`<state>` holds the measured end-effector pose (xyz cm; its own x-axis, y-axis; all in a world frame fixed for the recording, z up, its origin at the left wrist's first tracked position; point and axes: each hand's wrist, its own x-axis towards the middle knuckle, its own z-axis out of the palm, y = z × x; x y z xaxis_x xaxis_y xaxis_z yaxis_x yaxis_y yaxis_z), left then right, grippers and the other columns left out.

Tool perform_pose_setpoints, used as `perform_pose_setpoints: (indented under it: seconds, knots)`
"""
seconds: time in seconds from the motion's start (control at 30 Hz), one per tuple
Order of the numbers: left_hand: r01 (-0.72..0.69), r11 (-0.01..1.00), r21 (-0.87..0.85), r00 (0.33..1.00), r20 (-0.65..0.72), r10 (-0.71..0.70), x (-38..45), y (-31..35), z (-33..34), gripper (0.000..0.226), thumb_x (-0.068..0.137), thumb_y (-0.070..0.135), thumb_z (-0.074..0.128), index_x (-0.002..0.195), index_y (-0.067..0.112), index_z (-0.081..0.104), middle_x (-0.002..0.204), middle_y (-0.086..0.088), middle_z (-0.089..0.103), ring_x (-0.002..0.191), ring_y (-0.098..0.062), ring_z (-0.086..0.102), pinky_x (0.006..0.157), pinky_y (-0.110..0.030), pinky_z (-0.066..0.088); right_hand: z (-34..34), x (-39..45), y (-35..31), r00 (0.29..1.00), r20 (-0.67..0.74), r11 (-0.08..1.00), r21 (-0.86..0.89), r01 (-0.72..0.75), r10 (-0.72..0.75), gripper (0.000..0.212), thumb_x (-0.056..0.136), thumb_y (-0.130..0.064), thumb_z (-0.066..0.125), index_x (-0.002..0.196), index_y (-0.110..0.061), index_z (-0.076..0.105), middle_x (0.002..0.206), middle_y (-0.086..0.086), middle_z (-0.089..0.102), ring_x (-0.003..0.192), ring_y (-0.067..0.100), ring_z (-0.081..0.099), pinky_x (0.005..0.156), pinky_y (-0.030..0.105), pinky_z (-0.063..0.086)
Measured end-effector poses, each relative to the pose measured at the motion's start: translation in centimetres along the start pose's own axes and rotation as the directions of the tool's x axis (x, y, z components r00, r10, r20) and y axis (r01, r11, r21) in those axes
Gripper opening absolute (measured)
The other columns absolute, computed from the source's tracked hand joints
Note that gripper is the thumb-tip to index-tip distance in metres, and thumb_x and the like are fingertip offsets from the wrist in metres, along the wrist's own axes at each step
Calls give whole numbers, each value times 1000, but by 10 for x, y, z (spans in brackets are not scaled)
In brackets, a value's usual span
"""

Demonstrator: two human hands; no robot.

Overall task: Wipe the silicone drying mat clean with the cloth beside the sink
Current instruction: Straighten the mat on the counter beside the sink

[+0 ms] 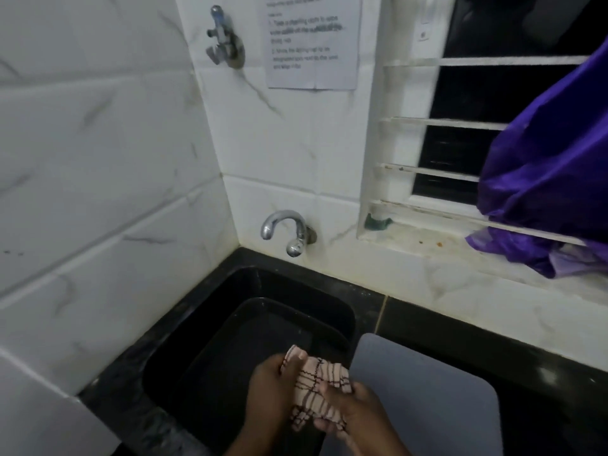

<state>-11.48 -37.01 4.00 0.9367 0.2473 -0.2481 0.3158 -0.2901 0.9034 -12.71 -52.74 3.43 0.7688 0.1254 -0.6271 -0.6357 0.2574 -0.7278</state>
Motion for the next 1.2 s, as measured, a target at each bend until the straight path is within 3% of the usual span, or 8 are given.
perform_pose_setpoints:
  seconds: [0.17, 0.3, 0.47, 0.57, 0.77, 0.9, 1.03, 1.2]
  knots:
    - [143, 989, 25, 990, -10, -143, 63, -13, -49, 41, 97, 51, 60, 82, 16, 77, 73, 3, 76, 69, -8, 73, 65, -29, 56, 63, 51, -17, 992, 5, 982, -141, 128, -128, 19, 94, -9, 70, 113, -8, 67, 103, 13, 78, 88, 26, 77, 67, 39, 63]
    - [258, 951, -172, 958, 174, -229, 124, -19, -86, 13, 98, 11, 64, 103, 5, 74, 86, -8, 79, 82, -24, 77, 74, -35, 62, 111, 111, -24, 969, -97, 965, -160, 209, -226, 19, 95, 2, 61, 110, -5, 70, 96, 13, 79, 91, 29, 76, 74, 42, 63]
    - [252, 932, -261, 968, 74, -241, 203, -25, -135, 29, 88, -13, 57, 104, 4, 74, 86, -11, 78, 81, -27, 76, 75, -37, 63, 182, 172, -40, 982, -129, 984, -132, 122, -139, 18, 95, -1, 62, 108, -9, 71, 96, 12, 79, 92, 31, 75, 74, 42, 62]
    - [237, 943, -233, 970, 10, -242, 244, -16, -161, 31, 88, -12, 58, 100, 11, 74, 82, -3, 76, 73, -17, 73, 55, -21, 56, 213, 205, -57, 986, -144, 982, -183, 53, -80, 13, 93, -3, 65, 102, -10, 72, 88, 8, 79, 80, 24, 74, 63, 34, 57]
    - [259, 942, -215, 965, 8, -264, 341, -9, -173, 32, 87, -8, 57, 111, 8, 73, 95, -8, 76, 88, -22, 74, 82, -39, 62, 251, 285, -106, 983, -176, 921, -390, -24, -49, 6, 89, -4, 68, 87, -7, 72, 82, 13, 74, 73, 26, 71, 65, 45, 63]
    - [254, 943, -217, 964, -21, -265, 393, -6, -166, 35, 86, -6, 53, 107, 13, 74, 92, -3, 76, 86, -21, 73, 78, -35, 62, 264, 347, -134, 978, -205, 907, -416, -62, -26, 4, 88, -1, 67, 85, 0, 70, 94, 23, 72, 83, 36, 71, 72, 56, 62]
    - [146, 968, -205, 986, -53, -160, 439, -3, -156, 37, 85, -6, 49, 106, 12, 73, 92, -6, 75, 84, -22, 73, 69, -32, 62, 271, 407, -152, 976, -200, 885, -465, -14, -89, 7, 90, -5, 67, 83, -6, 67, 94, 14, 72, 89, 29, 70, 83, 52, 62]
    - [38, 983, -178, 997, -56, -49, 498, -34, -135, 33, 82, 2, 58, 106, 20, 71, 97, -5, 77, 91, -24, 75, 81, -50, 63, 280, 460, -146, 962, -182, 906, -408, 115, -204, 16, 87, -3, 64, 82, -7, 78, 80, 8, 78, 82, 29, 75, 80, 49, 63]
